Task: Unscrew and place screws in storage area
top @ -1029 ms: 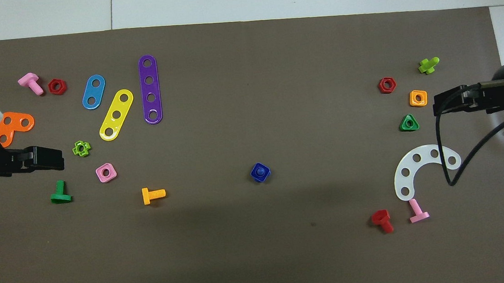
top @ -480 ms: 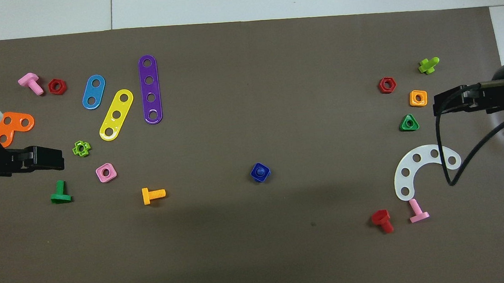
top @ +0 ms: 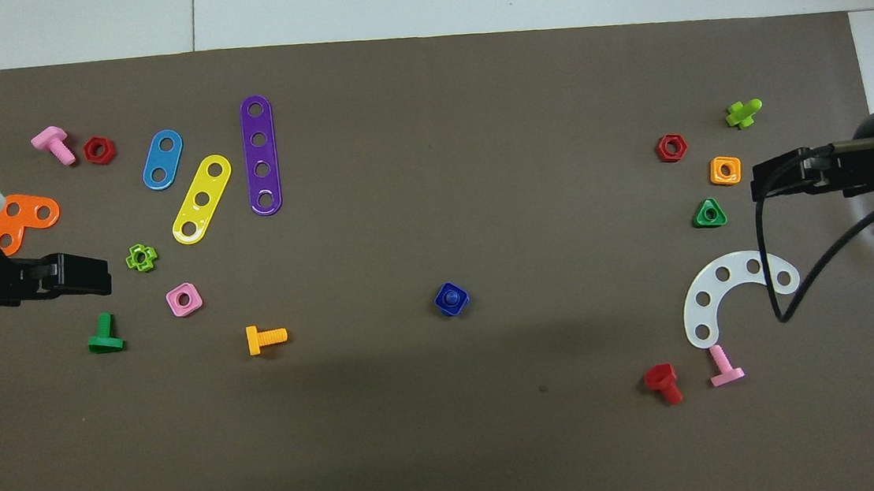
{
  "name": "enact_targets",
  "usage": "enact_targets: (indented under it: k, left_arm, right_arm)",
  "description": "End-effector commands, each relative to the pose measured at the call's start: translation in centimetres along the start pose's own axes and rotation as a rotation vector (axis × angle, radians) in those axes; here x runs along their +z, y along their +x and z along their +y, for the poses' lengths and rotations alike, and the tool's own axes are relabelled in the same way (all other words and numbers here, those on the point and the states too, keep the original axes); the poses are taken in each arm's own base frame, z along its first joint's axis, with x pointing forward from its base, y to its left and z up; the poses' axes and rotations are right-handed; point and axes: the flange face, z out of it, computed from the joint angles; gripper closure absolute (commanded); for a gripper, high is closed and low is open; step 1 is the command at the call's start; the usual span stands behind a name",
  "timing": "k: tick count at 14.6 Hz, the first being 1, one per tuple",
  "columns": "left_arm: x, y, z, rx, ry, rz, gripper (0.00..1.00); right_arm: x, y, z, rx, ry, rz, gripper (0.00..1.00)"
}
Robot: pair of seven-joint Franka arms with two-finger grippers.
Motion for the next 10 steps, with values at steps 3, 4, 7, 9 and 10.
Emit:
enact_targets:
  k: [3, 4, 7, 9, 10]
  left_arm:
    - [-0.38, -0.53, -0.02, -0.002, -0.012, 0.013, 0.0]
    - [-0.37, -0.55, -0.02, -0.002, -0.011, 0.011, 0.0]
    - [-0.1, -0.75, 0.19, 0.005, -0.01, 0.0, 0.0]
    - [-0.02, -0.89, 0.26, 0.008, -0.01, -0.003, 0.0]
    - [-0.01, -0.9, 0.18, 0.005, -0.01, -0.004, 0.0]
  right_arm:
    - [-0.12, -0.71, 0.47, -0.009, -0.004, -0.012, 0.0]
    - [-0.12, -0.71, 0.47, -0.009, -0.004, -0.012, 0.0]
    - [-0.12, -0.71, 0.39, -0.011, -0.004, -0.012, 0.0]
    - [-0.12, -0.71, 0.47, -0.009, -0.004, -0.012, 0.0]
    - [-0.12, -0.71, 0.47, -0.009, -0.004, -0.012, 0.0]
